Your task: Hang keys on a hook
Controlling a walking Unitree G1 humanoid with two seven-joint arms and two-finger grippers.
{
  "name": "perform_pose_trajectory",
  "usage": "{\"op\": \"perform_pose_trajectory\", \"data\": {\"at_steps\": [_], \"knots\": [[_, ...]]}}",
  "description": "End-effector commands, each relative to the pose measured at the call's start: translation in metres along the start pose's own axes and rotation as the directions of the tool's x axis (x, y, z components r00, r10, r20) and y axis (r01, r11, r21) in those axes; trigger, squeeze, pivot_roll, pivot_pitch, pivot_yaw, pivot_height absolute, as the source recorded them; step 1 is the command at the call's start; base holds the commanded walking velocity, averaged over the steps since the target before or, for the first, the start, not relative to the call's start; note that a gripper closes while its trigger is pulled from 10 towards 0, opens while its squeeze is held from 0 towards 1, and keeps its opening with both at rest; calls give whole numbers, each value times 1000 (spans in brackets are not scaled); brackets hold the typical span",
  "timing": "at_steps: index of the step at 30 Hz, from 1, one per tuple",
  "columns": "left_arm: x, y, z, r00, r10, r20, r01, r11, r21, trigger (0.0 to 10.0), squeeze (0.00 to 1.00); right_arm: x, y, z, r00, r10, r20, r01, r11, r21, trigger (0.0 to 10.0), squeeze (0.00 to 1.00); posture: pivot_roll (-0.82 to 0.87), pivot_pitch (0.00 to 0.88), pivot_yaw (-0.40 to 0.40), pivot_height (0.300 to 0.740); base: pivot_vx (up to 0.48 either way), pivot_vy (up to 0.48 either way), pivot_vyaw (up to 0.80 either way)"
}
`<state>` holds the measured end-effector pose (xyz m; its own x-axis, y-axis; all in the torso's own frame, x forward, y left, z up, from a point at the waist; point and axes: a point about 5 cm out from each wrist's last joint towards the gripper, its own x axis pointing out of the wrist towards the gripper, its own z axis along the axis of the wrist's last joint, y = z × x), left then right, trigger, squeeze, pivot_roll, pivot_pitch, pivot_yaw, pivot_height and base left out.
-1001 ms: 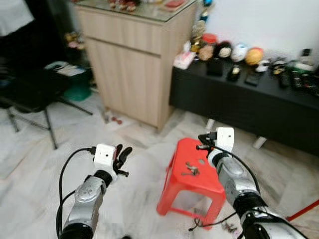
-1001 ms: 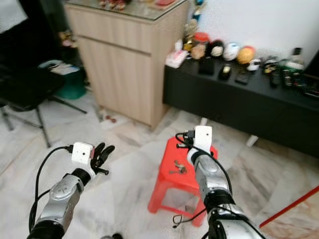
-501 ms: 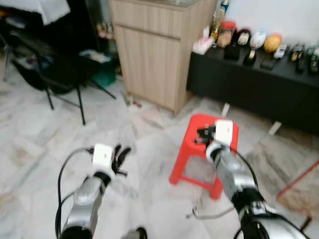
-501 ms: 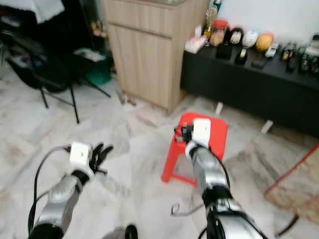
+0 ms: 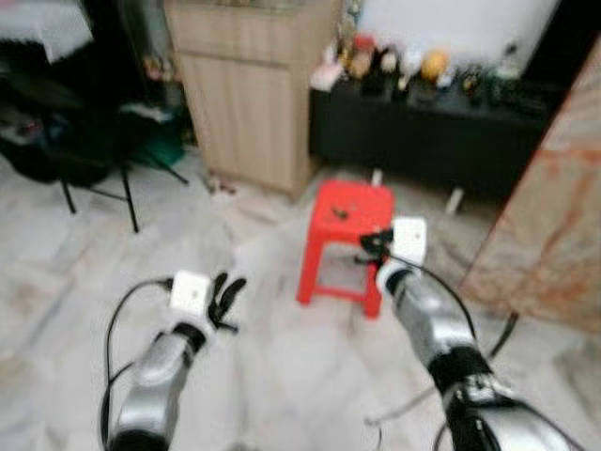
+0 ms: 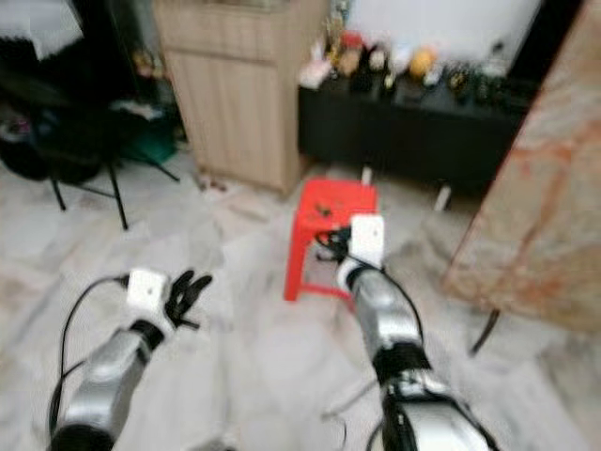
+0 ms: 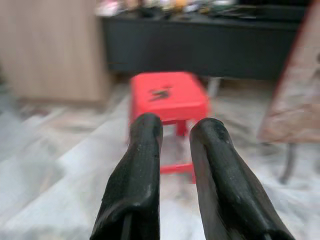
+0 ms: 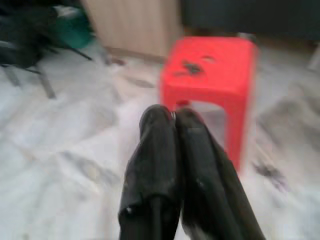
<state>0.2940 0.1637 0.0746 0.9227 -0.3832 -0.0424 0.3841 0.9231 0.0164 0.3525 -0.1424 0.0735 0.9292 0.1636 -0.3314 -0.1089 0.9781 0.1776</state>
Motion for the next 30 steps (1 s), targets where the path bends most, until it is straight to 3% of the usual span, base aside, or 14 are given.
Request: {"op": "perform_pose_trajectory", "data": {"at_steps": [1, 7, 11, 13, 15, 19, 26, 30], "knots": [[8, -1, 20, 997, -57, 42, 56, 998, 33, 10000, 0, 4, 11, 22, 998, 37, 50, -37, 999, 0, 10000, 0, -22, 0, -40, 740, 0, 0, -800], [11, -11, 35, 984, -171, 51, 168, 984, 56, 10000, 0, 2, 23, 36, 995, 102, 23, -101, 995, -27, 10000, 0, -27, 0, -38, 740, 0, 0, -133], [9, -23, 40, 958, -285, 29, 282, 956, 86, 10000, 0, -2, 34, 42, 986, 167, -20, -168, 985, -49, 10000, 0, -28, 0, -37, 740, 0, 0, 0], [5, -33, 46, 929, -369, 12, 366, 926, 88, 10000, 0, -13, 53, 49, 954, 295, -63, -298, 952, -62, 10000, 0, -29, 0, -38, 740, 0, 0, 0], [4, -34, 47, 924, -381, 10, 379, 921, 85, 10000, 0, -16, 57, 50, 943, 324, -73, -328, 943, -60, 10000, 0, -30, 0, -39, 740, 0, 0, 0], [-2, -44, 52, 893, -449, -6, 448, 890, 88, 10000, 0, -36, 80, 60, 877, 469, -109, -476, 878, -52, 10000, 0, -30, 0, -47, 740, 0, 0, 0], [-7, -50, 55, 880, -475, -26, 476, 877, 71, 10000, 0, -55, 96, 59, 839, 509, -192, -529, 846, -67, 10000, 0, -29, 0, -58, 740, 0, 0, 0], [-10, -53, 56, 875, -484, -34, 485, 872, 65, 10000, 0, -62, 96, 59, 851, 480, -214, -507, 857, -90, 10000, 0, -33, 0, -60, 740, 0, 0, 0]]}}
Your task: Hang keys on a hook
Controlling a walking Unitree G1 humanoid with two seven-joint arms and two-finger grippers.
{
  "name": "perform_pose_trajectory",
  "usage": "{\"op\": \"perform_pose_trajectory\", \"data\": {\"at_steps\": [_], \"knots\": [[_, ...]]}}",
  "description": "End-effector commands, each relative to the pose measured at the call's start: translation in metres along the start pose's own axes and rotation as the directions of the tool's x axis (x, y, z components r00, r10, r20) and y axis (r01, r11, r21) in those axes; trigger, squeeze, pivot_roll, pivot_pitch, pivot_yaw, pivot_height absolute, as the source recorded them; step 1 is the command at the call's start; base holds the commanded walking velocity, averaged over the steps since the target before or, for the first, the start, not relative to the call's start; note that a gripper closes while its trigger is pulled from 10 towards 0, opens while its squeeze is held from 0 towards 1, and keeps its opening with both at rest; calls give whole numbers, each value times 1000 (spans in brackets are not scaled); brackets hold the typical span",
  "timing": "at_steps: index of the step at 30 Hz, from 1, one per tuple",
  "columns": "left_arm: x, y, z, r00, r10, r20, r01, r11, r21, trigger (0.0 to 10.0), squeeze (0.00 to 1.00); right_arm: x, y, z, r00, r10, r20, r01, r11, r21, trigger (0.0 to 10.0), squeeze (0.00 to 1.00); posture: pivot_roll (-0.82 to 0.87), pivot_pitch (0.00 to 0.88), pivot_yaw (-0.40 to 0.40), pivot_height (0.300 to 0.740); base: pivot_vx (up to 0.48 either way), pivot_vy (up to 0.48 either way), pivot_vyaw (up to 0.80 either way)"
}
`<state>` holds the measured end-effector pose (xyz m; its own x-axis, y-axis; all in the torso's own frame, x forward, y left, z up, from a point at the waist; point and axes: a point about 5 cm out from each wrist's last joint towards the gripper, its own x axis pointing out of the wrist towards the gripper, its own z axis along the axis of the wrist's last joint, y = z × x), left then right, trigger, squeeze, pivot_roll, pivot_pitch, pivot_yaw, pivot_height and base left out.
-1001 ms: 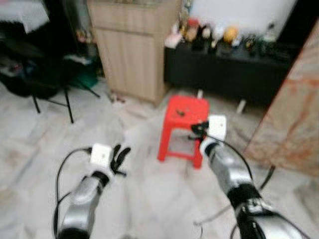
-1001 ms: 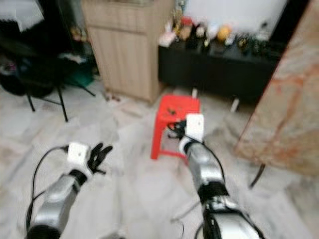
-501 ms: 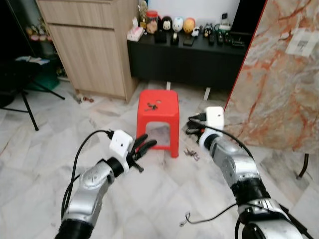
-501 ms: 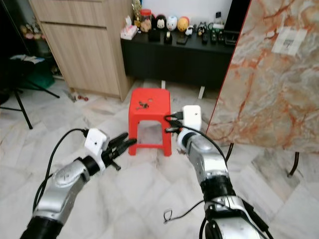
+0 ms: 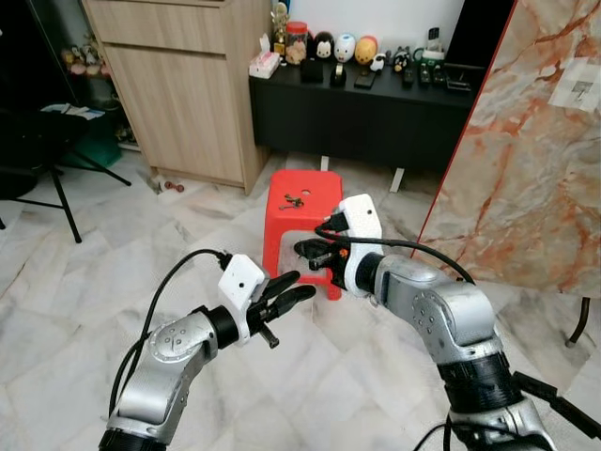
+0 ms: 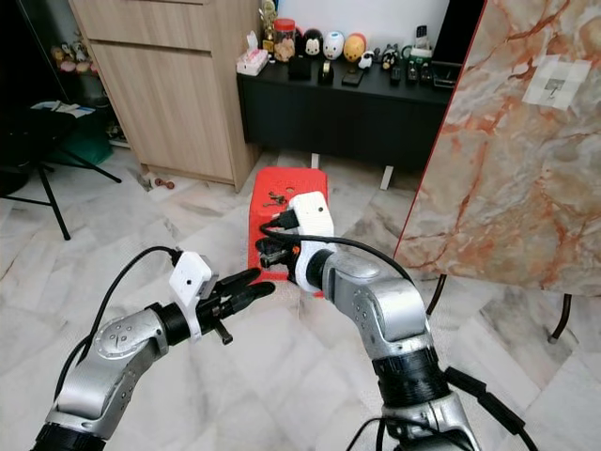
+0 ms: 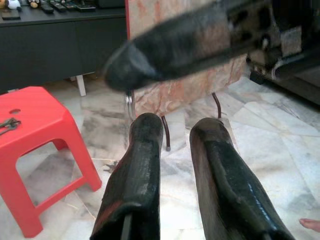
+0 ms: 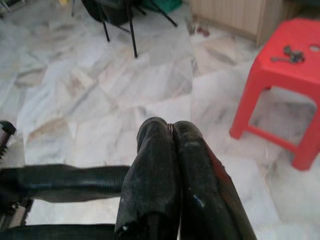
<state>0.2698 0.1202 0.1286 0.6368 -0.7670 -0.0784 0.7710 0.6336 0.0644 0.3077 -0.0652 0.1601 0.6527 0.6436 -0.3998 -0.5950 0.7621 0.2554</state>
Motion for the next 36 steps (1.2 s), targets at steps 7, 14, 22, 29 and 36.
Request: {"op": "perform_pose_trajectory", "data": {"at_steps": [7, 14, 22, 29, 36], "knots": [[5, -6, 5, 1000, -7, 4, 7, 1000, -20, 10000, 0, -11, 7, 3, 999, -28, -18, 28, 999, -20, 10000, 0, -41, 0, -56, 740, 0, 0, 0], [7, -1, 7, 999, 36, 12, -36, 999, -26, 10000, 0, -19, 16, 8, 1000, 7, -4, -7, 1000, -22, 10000, 0, -46, 9, -48, 740, 0, 0, 0], [10, -1, 6, 999, 41, 18, -41, 999, -35, 10000, 0, -23, 20, 9, 1000, 7, -3, -7, 1000, -12, 10000, 0, -54, 22, -41, 740, 0, 0, 0], [11, 4, 9, 996, 73, 43, -71, 997, -39, 10000, 0, -24, 21, 10, 1000, 17, -2, -17, 1000, -14, 10000, 0, -50, 29, -43, 740, 0, 0, 0], [-6, 25, 0, 973, 230, -7, -230, 972, 47, 10000, 0, -28, 5, 14, 998, -67, -8, 66, 993, -96, 10000, 0, -50, 34, -45, 740, 0, 0, 0]]}}
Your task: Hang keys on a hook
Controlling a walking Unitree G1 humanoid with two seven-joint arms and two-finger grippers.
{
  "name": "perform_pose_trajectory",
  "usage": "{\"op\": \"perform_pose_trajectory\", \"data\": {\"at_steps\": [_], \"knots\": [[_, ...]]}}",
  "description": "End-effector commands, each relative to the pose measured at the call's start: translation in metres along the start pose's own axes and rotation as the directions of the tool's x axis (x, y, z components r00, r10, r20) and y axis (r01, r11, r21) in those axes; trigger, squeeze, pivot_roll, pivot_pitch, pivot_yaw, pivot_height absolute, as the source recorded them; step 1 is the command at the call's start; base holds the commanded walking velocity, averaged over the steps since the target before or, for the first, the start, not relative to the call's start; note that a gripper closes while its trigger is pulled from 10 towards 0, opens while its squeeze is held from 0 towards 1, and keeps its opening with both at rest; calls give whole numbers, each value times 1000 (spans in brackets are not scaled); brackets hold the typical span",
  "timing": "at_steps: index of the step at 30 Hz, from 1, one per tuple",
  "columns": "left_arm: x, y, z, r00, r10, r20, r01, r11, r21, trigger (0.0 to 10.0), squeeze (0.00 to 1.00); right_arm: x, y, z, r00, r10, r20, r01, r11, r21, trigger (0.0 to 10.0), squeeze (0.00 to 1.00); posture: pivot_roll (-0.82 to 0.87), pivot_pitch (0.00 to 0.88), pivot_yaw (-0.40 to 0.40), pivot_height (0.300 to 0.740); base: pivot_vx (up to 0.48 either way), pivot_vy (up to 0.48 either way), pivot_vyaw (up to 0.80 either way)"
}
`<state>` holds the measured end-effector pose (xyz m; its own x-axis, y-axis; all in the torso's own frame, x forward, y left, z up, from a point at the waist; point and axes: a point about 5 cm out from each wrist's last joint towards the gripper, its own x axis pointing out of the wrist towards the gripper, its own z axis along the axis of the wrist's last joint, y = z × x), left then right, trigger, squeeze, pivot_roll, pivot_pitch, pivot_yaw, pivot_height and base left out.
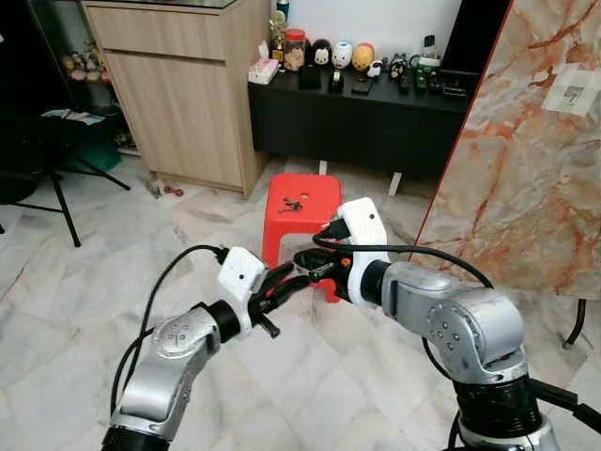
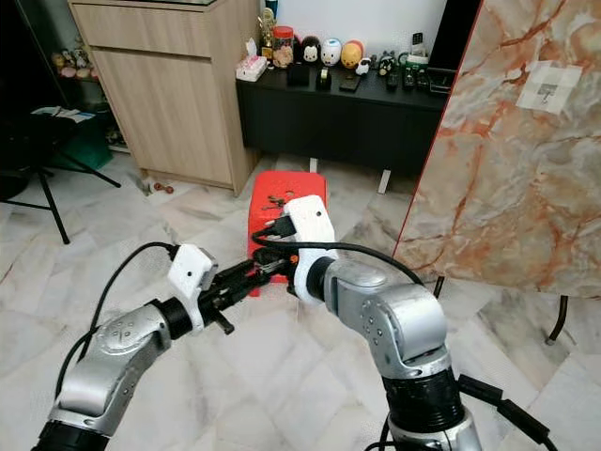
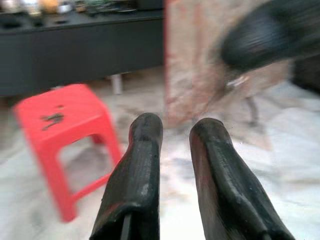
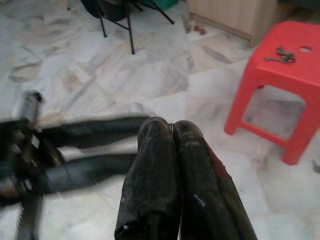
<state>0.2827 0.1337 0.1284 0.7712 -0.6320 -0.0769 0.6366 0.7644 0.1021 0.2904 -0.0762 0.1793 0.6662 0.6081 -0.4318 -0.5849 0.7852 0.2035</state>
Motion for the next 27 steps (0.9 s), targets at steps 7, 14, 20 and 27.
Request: {"op": "perform_pose_trajectory", "data": {"at_steps": [7, 14, 20, 27], "knots": [[-1, -3, 11, 996, -51, 69, 55, 997, -56, 10000, 0, -3, -6, 7, 999, -35, 11, 36, 995, -89, 10000, 0, -48, 34, -46, 740, 0, 0, 0], [-1, -18, 14, 981, -176, 79, 184, 978, -101, 10000, 0, -3, -5, 3, 1000, -24, -2, 23, 994, -108, 10000, 0, -50, 36, -46, 740, 0, 0, 0], [1, -19, 13, 979, -193, 68, 199, 975, -99, 10000, 0, -1, -4, 3, 1000, -23, -1, 23, 993, -113, 10000, 0, -48, 37, -44, 740, 0, 0, 0], [6, -15, 10, 988, -146, 54, 151, 985, -85, 10000, 0, -1, 3, 7, 1000, 7, 21, -5, 994, -108, 10000, 0, -49, 39, -43, 740, 0, 0, 0]]}}
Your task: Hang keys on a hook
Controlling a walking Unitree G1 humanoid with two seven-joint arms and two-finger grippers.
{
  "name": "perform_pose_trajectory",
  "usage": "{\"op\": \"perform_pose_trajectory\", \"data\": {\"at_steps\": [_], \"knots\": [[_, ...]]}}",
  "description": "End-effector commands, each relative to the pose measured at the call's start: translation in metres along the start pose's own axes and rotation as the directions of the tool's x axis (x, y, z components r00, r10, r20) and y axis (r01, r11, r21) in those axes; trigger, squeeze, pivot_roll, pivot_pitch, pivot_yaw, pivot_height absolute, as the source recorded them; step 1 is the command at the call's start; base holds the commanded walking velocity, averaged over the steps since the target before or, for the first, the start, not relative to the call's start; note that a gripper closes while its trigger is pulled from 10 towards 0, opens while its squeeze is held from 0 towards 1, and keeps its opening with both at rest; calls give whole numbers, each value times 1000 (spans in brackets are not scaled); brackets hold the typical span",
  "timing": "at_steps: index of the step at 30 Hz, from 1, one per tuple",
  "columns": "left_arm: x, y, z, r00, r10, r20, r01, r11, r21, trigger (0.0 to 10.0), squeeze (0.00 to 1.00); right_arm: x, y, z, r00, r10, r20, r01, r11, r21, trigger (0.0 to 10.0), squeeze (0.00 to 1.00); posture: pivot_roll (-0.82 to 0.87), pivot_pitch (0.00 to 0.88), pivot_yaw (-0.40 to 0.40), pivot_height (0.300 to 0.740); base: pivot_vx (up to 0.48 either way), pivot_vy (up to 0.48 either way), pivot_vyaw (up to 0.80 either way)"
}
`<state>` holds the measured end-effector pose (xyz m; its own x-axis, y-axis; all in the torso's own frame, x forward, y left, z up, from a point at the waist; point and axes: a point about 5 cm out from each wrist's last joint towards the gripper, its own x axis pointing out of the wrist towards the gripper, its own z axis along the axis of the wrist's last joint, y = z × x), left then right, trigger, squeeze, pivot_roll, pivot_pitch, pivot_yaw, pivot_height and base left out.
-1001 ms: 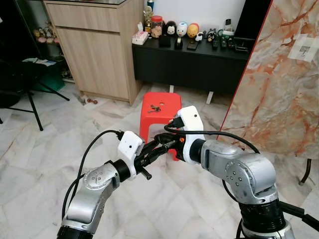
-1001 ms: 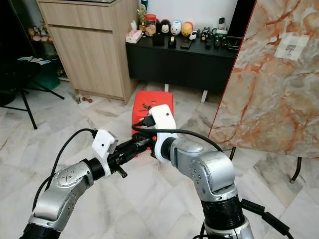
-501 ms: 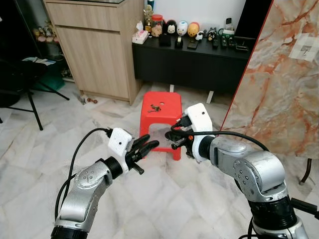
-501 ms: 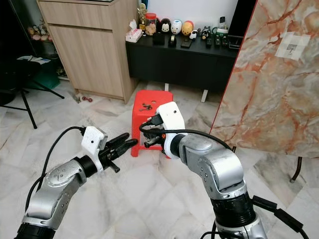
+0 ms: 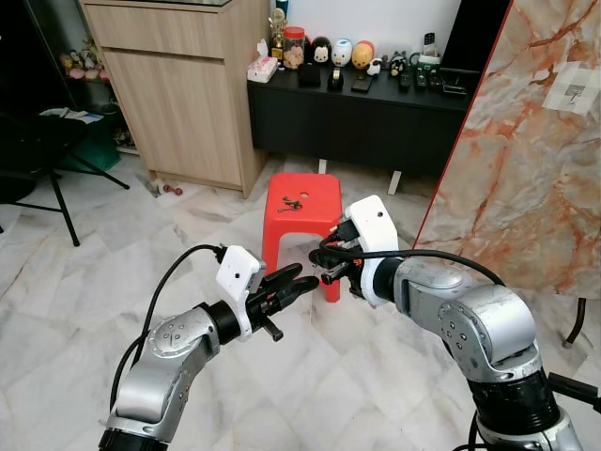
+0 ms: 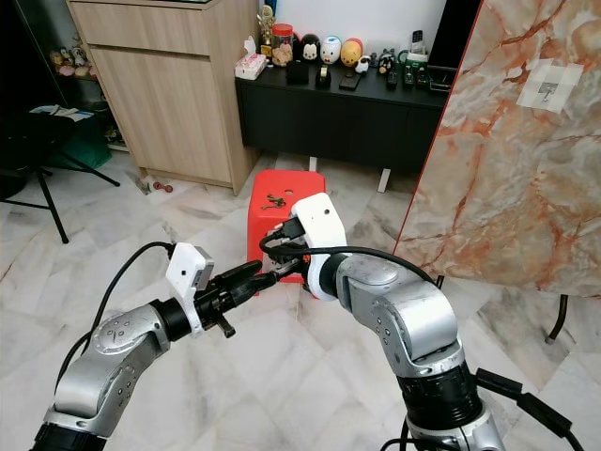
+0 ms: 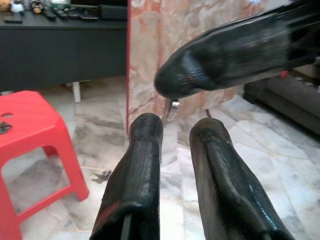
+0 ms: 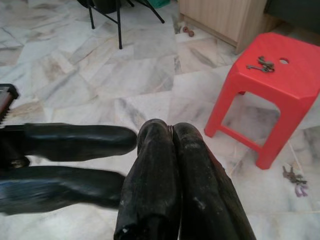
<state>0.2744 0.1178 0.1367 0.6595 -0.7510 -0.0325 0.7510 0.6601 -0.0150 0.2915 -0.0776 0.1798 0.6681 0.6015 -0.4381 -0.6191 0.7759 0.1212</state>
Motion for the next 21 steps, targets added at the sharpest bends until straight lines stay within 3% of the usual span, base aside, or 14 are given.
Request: {"op": "perform_pose_trajectory", "data": {"at_steps": [1, 14, 21], "knots": [[3, 2, 0, 1000, 19, -6, -19, 1000, 21, 10000, 0, -1, 4, 7, 999, 14, 31, -13, 1000, -18, 10000, 0, -50, 40, -44, 740, 0, 0, 0], [6, 11, 0, 991, 125, 52, -125, 992, -10, 10000, 0, 0, 8, 12, 998, 32, 54, -32, 999, 7, 10000, 0, -52, 40, -44, 740, 0, 0, 0], [8, 6, 1, 994, 78, 76, -74, 996, -49, 10000, 0, 1, 10, 12, 998, 36, 55, -37, 999, 15, 10000, 0, -51, 42, -45, 740, 0, 0, 0]]}}
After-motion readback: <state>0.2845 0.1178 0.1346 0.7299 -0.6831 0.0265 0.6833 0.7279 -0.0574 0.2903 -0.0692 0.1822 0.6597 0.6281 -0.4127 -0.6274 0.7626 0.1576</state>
